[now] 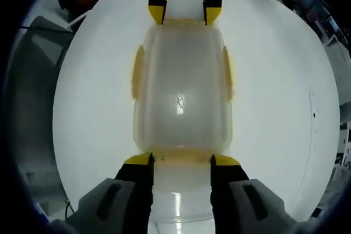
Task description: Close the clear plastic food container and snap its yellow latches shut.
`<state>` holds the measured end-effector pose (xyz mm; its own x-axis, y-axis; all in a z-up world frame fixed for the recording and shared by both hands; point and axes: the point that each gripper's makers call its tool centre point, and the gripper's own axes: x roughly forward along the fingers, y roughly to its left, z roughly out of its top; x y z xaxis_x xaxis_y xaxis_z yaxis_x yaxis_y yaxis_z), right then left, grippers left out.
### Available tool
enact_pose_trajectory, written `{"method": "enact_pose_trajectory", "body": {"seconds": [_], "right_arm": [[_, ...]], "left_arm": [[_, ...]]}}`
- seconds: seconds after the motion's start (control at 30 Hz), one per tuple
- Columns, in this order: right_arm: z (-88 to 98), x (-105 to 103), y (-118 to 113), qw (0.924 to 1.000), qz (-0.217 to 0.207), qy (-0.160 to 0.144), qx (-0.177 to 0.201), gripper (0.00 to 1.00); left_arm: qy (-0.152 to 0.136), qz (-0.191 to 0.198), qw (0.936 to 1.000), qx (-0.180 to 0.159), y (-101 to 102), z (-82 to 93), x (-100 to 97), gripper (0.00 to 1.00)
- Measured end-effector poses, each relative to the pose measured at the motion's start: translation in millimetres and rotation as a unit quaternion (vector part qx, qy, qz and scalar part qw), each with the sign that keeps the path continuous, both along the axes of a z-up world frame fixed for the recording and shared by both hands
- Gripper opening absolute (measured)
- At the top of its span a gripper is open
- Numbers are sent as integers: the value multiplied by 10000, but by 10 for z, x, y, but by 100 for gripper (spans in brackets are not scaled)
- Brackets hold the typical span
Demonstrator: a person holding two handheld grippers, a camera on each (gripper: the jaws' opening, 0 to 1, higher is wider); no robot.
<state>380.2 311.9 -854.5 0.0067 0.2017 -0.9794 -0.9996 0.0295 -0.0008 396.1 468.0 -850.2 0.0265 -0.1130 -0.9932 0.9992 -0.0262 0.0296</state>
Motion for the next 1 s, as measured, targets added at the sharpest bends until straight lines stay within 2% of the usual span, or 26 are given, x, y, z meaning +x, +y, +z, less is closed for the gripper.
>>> {"method": "enact_pose_trajectory", "body": {"seconds": [0.2,0.3,0.5,0.67,0.73,0.87,1.0], "right_arm": [[19,-62,-8,10000,-13,-17,-14,37],[36,-82,-24,9996,-50,-11,265,37],[46,-114,-24,9993,-53,-42,374,37],[49,-120,-26,9993,0,-38,373,37],[48,-117,-51,9995,120,-62,274,37],[140,-144,-83,9994,262,-87,228,37],[286,-183,-39,9988,318,-176,342,37]], "left_arm": [[-11,-19,9999,128,6,-5,-11,35],[-28,102,9999,48,5,-5,-18,35],[-39,10,9997,226,-9,-15,-44,35],[-80,87,9996,251,8,-2,-62,35],[6,137,9998,168,-14,-3,-137,35],[77,269,9996,-44,-35,50,-250,35],[-27,285,9996,26,3,133,-293,35]]}}
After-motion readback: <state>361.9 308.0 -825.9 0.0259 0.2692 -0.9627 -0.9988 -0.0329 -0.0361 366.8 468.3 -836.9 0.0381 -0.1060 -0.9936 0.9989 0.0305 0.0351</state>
